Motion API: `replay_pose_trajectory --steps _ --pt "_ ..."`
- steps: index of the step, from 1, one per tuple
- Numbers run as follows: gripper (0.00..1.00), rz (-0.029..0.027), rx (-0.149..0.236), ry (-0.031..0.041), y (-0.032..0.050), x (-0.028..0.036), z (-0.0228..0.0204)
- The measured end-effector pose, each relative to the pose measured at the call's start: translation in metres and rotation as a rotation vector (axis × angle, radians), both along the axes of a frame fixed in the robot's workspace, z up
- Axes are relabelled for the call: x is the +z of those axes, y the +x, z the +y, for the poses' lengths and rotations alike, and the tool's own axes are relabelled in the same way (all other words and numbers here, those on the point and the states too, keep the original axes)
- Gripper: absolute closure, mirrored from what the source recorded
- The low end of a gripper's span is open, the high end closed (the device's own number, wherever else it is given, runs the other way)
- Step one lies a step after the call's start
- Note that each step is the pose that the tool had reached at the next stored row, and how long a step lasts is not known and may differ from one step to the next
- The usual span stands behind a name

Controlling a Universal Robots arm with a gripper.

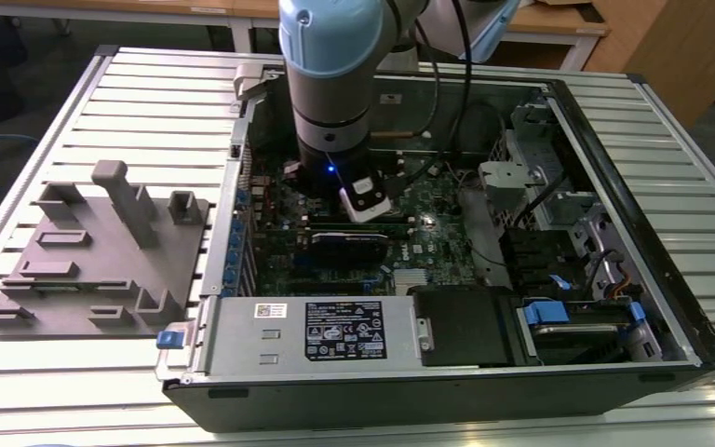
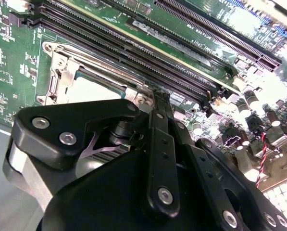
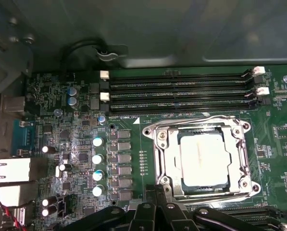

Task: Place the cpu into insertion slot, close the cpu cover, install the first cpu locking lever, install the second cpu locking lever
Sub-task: 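Install the second cpu locking lever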

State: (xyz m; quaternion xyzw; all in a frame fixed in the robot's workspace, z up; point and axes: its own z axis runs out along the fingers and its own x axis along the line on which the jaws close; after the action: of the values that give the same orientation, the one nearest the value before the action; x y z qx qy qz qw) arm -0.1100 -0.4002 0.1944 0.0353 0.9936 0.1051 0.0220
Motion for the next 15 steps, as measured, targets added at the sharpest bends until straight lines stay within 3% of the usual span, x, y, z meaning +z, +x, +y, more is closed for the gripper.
replay_pose_trajectory --steps 3,7,15 --pt "0.90 0.0001 0.000 0.0009 -0.0004 -0.0001 0.0001" --pt "0.90 -0.0001 0.000 0.0096 -0.0007 -0.0014 0.0001" --pt "0.90 -0.0001 0.000 0.0097 -0.0006 0.0004 -0.0001"
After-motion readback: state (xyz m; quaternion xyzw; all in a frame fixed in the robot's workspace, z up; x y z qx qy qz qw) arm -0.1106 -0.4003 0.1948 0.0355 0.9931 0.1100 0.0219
